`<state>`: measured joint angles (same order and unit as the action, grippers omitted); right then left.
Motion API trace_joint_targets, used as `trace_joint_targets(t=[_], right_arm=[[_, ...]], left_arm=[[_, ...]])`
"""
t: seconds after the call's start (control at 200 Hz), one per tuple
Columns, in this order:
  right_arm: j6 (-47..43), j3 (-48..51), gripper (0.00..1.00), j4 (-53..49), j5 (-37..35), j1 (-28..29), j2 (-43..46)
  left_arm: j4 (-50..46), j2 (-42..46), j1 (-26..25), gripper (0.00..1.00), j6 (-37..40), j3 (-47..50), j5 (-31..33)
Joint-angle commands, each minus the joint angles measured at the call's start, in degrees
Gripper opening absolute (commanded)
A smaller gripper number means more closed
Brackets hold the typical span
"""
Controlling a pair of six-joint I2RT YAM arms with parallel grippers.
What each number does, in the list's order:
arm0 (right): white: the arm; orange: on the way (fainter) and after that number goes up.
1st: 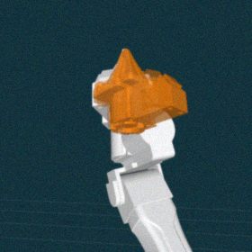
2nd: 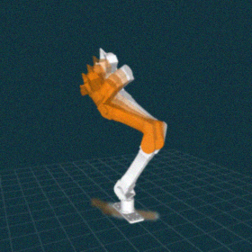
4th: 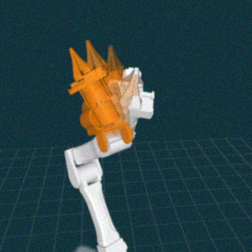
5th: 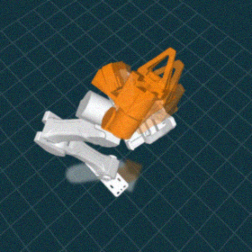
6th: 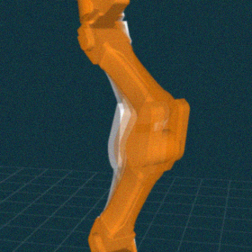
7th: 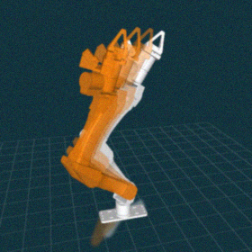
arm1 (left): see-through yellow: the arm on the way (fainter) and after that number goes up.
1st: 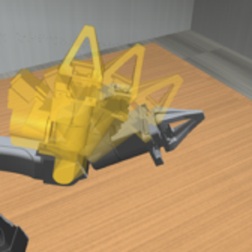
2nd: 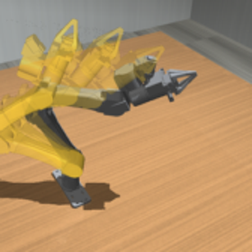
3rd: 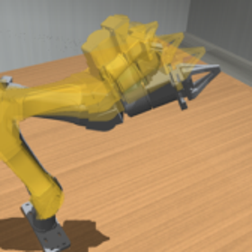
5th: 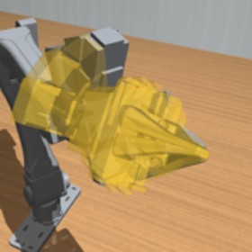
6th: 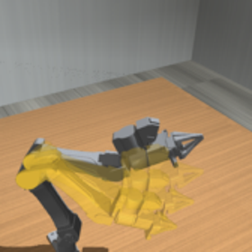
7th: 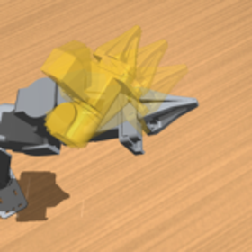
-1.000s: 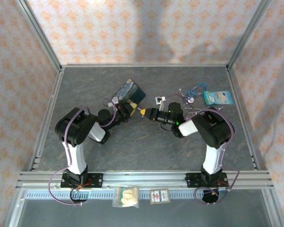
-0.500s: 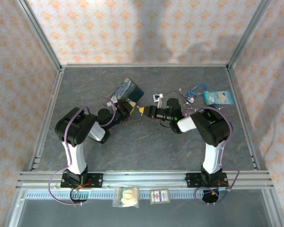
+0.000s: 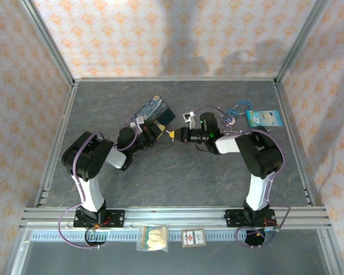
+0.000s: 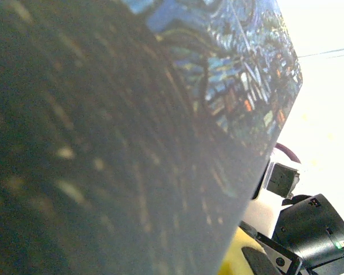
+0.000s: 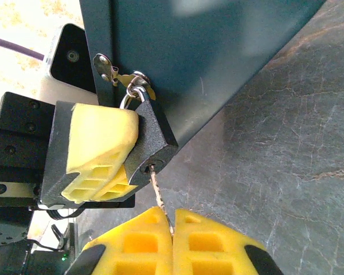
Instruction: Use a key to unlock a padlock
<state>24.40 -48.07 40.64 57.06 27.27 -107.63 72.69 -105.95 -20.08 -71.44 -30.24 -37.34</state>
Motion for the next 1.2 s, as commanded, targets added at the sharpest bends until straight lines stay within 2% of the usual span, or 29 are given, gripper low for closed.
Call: trace_joint_targets(t=[0.0,0.265,0.345,0.616,0.666,0.751,0.911,1.031,1.196], right_arm=[[6.9,-0.3,0.0,11.7,1.3,0.3,-0.5],[28.5,1.6,0.0,33.3,3.9,0.3,-5.3],[31.9,1.3,0.0,36.5,4.8,0.3,-6.5],[23.5,-2.3,0.0,27.2,9.9,-0.7,-6.8],[20.8,-3.6,0.0,23.0,10.9,-0.9,-6.7],[17.7,-5.2,0.0,16.6,10.6,-1.0,-6.5],[17.9,-7.1,0.0,12.2,8.4,-1.1,-6.4],[18.7,-7.0,0.0,12.7,5.8,-1.1,-6.3],[26.3,-4.7,0.0,21.2,3.9,-1.1,-6.8]], left_arm=[[-0.3,1.9,-2.5,0.0,1.3,-1.5,-10.6],[7.2,0.0,-3.0,0.0,-2.1,-0.8,-11.4],[10.3,-0.5,-3.1,0.0,-3.0,-0.8,-12.2],[8.1,0.1,-3.2,0.0,-1.1,-1.1,-17.4],[7.9,0.2,-3.2,0.0,-0.3,-1.2,-18.2],[4.8,0.3,-3.2,0.0,1.1,-1.3,-18.6],[3.5,0.1,-3.2,0.0,2.2,-1.4,-19.9],[2.0,0.6,-3.3,0.0,3.1,-1.3,-19.7],[2.4,1.5,-3.4,0.0,3.1,-1.0,-18.0]])
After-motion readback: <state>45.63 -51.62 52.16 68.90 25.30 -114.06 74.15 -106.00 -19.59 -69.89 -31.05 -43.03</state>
